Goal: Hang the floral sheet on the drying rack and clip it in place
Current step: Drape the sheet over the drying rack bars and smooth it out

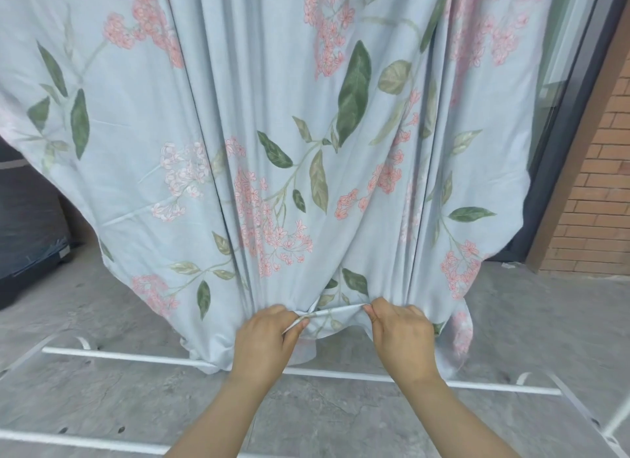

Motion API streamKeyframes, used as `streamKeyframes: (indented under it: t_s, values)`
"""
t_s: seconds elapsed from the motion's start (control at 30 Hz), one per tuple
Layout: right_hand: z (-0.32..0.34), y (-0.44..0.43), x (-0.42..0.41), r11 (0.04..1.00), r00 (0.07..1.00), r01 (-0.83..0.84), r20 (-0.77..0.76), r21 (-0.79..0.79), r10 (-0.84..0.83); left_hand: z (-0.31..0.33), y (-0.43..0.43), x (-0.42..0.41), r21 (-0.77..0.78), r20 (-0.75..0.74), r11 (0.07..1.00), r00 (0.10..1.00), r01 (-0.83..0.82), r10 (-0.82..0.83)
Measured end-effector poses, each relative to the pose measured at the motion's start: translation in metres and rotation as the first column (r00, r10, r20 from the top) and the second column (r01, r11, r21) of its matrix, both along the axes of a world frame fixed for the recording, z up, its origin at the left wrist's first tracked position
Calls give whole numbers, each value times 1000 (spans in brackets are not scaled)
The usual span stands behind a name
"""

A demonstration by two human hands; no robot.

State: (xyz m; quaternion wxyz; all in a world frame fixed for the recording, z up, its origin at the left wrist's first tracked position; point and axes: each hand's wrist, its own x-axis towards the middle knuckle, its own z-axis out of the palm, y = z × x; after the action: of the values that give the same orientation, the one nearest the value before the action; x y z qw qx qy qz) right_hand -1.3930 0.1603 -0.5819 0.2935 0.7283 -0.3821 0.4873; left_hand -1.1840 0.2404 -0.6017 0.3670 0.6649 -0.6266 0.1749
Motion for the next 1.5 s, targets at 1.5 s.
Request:
streamKeyframes:
  t_s: [1.5]
  values:
    - [19, -10, 4, 777, 934, -358, 211, 517, 289, 26, -25, -18, 17, -291, 943, 904, 333, -314]
